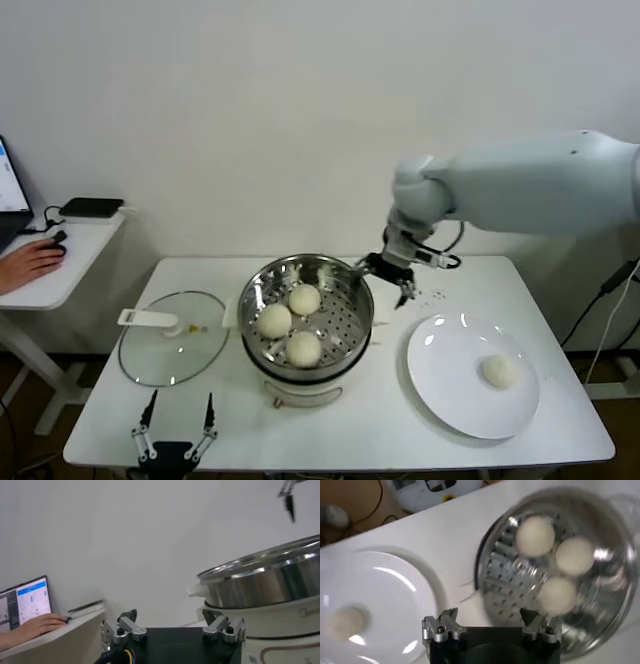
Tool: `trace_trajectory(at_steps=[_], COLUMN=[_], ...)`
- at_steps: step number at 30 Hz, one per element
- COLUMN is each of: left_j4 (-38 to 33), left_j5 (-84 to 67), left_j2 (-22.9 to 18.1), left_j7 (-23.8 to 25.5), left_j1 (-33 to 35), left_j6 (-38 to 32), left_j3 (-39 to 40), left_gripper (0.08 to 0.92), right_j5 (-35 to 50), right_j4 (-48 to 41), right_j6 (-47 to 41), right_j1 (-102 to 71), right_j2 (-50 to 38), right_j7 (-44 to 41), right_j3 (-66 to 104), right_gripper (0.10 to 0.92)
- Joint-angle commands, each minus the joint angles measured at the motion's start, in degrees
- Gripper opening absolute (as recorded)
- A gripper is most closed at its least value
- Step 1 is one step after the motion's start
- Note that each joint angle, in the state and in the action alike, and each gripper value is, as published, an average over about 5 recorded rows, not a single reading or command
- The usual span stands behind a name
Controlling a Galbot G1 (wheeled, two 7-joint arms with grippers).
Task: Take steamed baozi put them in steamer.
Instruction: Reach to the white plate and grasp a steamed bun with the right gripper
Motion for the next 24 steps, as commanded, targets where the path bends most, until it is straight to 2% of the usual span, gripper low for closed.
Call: trace_trajectory(at_steps=[1, 13, 24], left_j4=[0.5, 0.8, 0.9], left_j5=[-0.1, -0.2, 0.1], left_j2=[-0.4, -0.9, -1.1], left_j7=[0.0, 0.0, 0.0], left_j1=[-0.1, -0.2, -0.1], left_j6=[-0.1, 0.0, -0.1], left_j3=[-0.4, -0.8, -0.6], left_gripper=[0.823, 0.823, 0.823], right_j5=[7.0, -0.8, -6.6], right_j4=[2.9, -0.5, -5.4], right_j6=[-21.8, -28.4, -30.1], right_j1=[3.9, -13.4, -28.7], right_j2=[-15.3, -29.7, -32.1], right_j7=[-2.5, 0.7, 3.9], right_j3=[-12.9, -5.3, 8.5], right_gripper=[0.823, 0.823, 0.823])
